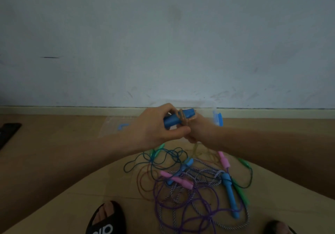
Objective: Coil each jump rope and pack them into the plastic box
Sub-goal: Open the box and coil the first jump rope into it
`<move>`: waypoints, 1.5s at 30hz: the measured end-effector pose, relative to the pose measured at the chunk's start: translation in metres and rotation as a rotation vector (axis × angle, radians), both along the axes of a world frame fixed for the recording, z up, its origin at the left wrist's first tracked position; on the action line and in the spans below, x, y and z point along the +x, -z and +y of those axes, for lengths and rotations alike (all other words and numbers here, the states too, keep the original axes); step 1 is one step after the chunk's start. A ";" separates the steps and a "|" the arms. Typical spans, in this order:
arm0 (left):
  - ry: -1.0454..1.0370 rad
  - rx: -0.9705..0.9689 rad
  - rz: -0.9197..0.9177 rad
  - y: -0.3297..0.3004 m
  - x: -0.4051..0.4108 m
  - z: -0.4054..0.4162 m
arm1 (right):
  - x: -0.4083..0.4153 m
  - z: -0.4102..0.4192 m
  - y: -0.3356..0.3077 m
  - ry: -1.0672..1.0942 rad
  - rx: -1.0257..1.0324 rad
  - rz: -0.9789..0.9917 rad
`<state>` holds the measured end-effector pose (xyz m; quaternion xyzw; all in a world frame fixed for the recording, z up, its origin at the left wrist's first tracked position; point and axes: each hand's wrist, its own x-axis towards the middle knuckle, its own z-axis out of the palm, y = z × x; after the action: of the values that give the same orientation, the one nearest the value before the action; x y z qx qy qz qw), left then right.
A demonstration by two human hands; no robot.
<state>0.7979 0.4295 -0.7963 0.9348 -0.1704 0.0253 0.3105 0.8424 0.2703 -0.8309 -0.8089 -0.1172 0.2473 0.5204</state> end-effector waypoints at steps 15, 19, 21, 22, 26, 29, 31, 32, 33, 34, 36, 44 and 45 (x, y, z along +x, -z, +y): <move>-0.155 0.664 0.159 0.031 0.009 0.035 | -0.041 0.025 -0.024 -0.263 -0.341 -0.618; -0.009 0.711 0.150 0.031 0.002 0.020 | -0.008 0.016 -0.034 -0.209 -0.264 -0.642; 0.058 0.716 0.149 0.030 0.000 0.010 | 0.002 0.013 -0.031 -0.219 -0.236 -0.612; 0.086 0.688 0.121 0.029 0.000 0.007 | 0.006 0.011 -0.029 -0.219 -0.240 -0.575; 0.093 0.396 0.039 0.017 -0.002 0.002 | 0.023 -0.006 -0.018 -0.181 -0.170 -0.220; 0.032 0.232 0.014 0.009 -0.003 -0.001 | 0.018 -0.016 -0.006 -0.204 -0.138 -0.017; -0.079 0.162 0.018 0.008 -0.002 -0.003 | 0.009 -0.014 0.004 -0.184 -0.097 0.062; -0.134 0.163 0.030 0.008 0.000 -0.003 | 0.004 -0.011 0.008 -0.129 -0.032 0.120; -0.174 0.178 0.051 0.009 0.002 -0.003 | -0.001 -0.007 0.011 -0.071 0.013 0.153; -0.205 0.188 0.073 0.012 0.005 -0.001 | -0.005 -0.004 0.012 -0.025 0.025 0.141; -0.275 0.197 0.115 0.017 0.012 0.006 | -0.017 0.000 0.014 0.011 -0.064 0.019; -0.229 0.508 0.277 0.041 0.011 0.034 | -0.046 0.012 -0.015 -0.411 -0.410 -0.692; -0.157 0.521 0.273 0.043 0.008 0.031 | -0.045 0.015 -0.021 -0.443 -0.408 -0.739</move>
<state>0.8055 0.4610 -0.8394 0.9881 -0.0549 -0.1213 0.0774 0.7973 0.2856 -0.8099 -0.8838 -0.4132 0.0659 0.2093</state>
